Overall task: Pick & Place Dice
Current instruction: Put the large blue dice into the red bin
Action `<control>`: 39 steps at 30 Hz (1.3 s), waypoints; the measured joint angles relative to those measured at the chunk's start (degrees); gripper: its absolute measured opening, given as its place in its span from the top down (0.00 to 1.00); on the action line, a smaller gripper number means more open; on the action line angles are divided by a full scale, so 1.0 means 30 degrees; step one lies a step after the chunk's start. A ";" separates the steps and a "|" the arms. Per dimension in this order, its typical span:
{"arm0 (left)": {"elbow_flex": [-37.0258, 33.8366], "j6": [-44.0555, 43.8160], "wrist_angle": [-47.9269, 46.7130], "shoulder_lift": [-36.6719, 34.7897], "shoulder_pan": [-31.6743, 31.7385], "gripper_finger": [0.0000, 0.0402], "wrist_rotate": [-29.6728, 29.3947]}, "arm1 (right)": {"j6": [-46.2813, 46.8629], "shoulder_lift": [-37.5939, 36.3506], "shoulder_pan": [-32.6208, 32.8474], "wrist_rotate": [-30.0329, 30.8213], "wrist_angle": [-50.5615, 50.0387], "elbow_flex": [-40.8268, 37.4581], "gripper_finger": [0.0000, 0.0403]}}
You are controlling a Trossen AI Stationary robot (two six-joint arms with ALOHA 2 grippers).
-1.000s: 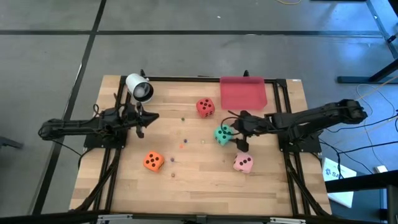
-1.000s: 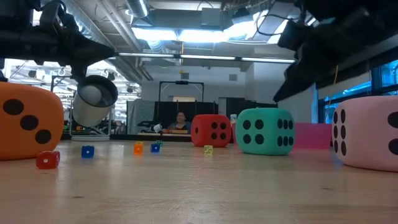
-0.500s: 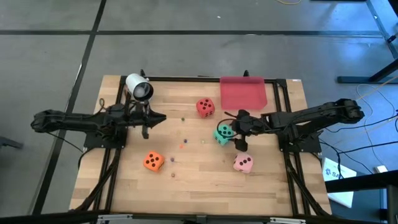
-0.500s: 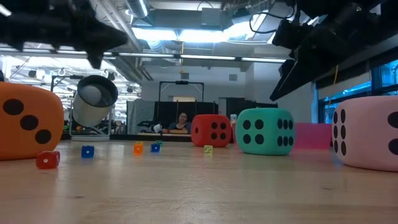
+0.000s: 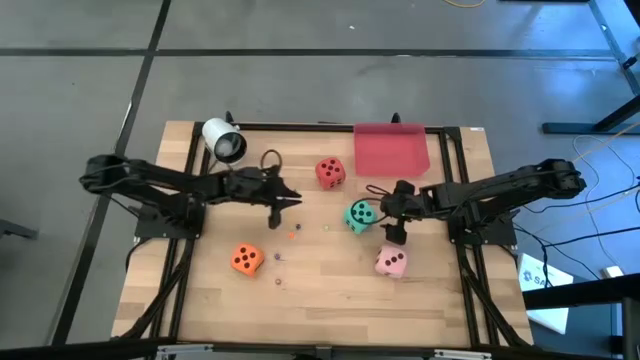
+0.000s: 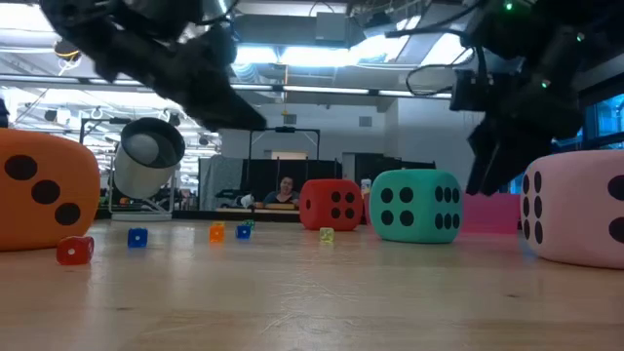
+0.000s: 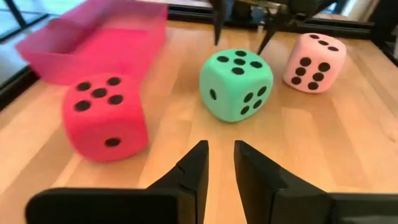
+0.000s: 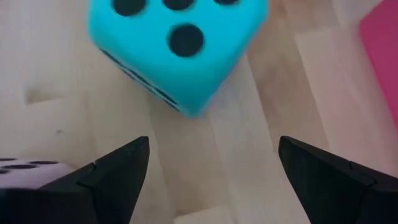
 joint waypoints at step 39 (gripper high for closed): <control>0.9942 0.1342 -0.0039 1.3271 -0.1106 0.79 0.1205 | -0.0374 0.1933 -0.1407 -0.1664 0.9191 -0.3518 0.11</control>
